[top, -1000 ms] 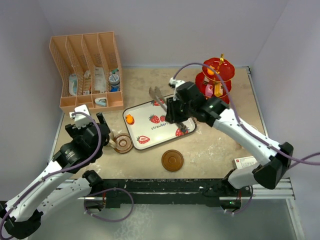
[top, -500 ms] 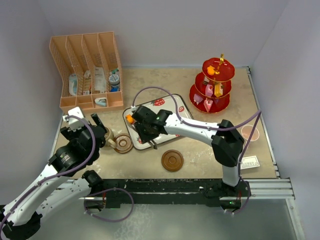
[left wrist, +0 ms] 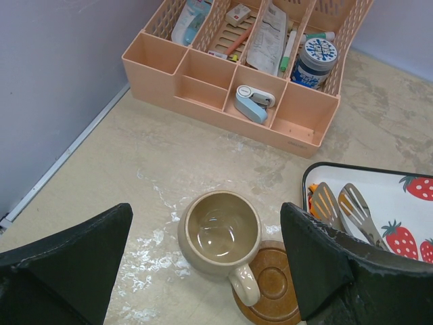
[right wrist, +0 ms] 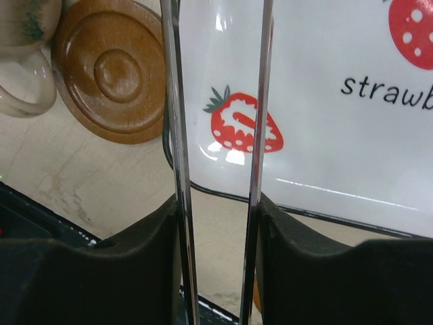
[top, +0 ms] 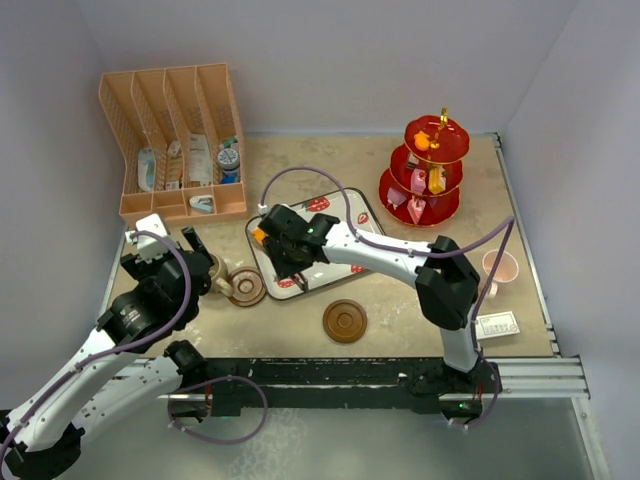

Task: Serve the afternoon tea
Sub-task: Pick up the desert from the tray.

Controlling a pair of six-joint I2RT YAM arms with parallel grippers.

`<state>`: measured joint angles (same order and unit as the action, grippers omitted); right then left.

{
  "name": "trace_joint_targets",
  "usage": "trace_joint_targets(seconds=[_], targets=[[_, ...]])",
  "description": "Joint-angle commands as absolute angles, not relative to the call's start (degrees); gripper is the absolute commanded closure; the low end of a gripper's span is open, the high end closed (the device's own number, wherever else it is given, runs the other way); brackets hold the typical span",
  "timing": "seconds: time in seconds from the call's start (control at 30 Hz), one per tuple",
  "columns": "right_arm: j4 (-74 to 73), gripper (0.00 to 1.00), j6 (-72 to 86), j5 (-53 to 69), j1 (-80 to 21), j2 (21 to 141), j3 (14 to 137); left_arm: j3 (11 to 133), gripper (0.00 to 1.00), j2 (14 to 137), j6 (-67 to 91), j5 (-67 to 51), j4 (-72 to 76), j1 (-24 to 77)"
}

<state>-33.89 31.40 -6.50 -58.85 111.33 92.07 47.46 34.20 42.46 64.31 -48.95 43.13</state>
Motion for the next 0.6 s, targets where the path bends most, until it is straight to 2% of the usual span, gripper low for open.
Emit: trace_joint_targets(seconds=[0.0, 0.23, 0.57], targets=[[-33.19, 0.57, 30.84, -7.22, -58.73, 113.25, 97.19, 49.22, 0.12, 34.32, 42.60, 65.22, -48.25, 42.99], [-35.08, 0.56, 30.73, -9.73, -58.09, 116.17, 99.50, 49.14, 0.12, 34.89, 42.42, 65.03, -48.16, 42.98], [-34.59, 0.57, 30.83, -10.29, -57.50, 115.76, 96.45, 49.16, 0.12, 35.02, 42.36, 64.97, -48.08, 42.99]])
